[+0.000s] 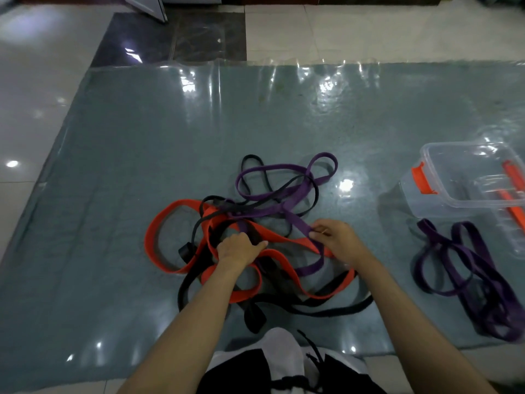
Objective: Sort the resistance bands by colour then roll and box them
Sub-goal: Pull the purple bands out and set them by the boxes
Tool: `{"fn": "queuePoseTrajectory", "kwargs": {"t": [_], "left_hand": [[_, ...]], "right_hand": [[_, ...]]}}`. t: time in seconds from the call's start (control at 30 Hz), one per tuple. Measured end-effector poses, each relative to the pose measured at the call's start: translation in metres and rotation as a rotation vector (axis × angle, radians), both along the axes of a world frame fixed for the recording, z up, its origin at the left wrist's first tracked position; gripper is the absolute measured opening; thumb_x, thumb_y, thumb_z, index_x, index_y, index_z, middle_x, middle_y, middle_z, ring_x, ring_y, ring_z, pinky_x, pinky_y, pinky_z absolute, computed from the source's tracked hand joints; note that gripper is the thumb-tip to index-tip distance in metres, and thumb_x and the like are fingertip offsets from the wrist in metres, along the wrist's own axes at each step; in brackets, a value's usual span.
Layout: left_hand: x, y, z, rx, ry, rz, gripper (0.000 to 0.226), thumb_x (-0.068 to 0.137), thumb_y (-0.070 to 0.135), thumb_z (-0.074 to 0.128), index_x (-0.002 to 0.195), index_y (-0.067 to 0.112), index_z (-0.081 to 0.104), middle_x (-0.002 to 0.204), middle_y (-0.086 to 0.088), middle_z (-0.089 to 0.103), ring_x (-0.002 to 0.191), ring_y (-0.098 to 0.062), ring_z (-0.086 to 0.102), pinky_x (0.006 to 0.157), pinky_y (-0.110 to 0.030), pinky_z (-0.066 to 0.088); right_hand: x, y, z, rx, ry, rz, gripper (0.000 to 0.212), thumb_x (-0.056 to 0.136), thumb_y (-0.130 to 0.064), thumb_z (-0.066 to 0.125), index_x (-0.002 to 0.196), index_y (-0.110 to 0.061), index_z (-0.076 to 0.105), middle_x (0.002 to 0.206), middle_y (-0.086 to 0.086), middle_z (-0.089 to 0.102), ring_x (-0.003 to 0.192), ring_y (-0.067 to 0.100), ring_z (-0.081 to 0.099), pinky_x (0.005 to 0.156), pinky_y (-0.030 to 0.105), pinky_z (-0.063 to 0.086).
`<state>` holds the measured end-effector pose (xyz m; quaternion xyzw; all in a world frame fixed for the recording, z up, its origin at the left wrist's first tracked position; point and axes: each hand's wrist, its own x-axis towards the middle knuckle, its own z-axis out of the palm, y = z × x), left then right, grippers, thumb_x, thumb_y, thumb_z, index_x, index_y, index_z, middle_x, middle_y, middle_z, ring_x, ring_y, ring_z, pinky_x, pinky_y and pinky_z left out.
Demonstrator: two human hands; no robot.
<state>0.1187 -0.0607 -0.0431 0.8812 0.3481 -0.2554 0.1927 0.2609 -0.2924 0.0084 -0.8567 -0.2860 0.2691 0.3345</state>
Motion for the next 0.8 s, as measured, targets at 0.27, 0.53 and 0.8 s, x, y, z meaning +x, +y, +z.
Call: {"fn": "queuePoseTrajectory", "kwargs": {"t": [0.27, 0.53, 0.8], "left_hand": [[0.004, -0.001, -0.010, -0.135, -0.079, 0.208, 0.061, 0.089, 0.066, 0.071, 0.109, 0.008, 0.068, 0.111, -0.011, 0.073, 0.109, -0.034, 0.070, 0.086, -0.039, 0.055], [-0.017, -0.006, -0.018, -0.215, -0.448, 0.420, 0.033, 0.093, 0.035, 0.078, 0.080, 0.011, 0.060, 0.069, -0.003, 0.066, 0.070, -0.024, 0.066, 0.062, -0.031, 0.044], [-0.012, -0.010, -0.012, -0.458, -0.570, 0.664, 0.014, 0.095, 0.014, 0.077, 0.100, 0.005, 0.068, 0.102, -0.011, 0.072, 0.100, -0.028, 0.068, 0.083, -0.036, 0.055]], "right_hand": [[0.009, 0.031, 0.013, 0.203, -0.043, -0.143, 0.013, 0.096, -0.013, 0.075, 0.108, -0.010, 0.077, 0.104, 0.001, 0.077, 0.101, 0.018, 0.072, 0.093, 0.042, 0.061], [-0.014, 0.039, -0.006, 0.053, -0.075, -0.048, 0.017, 0.096, -0.011, 0.075, 0.112, -0.006, 0.077, 0.108, 0.006, 0.077, 0.100, 0.017, 0.071, 0.088, 0.011, 0.050], [-0.037, 0.030, -0.025, -0.080, -0.026, 0.047, 0.013, 0.099, -0.009, 0.070, 0.110, -0.009, 0.076, 0.104, 0.001, 0.078, 0.100, 0.017, 0.072, 0.095, 0.035, 0.057]]}}
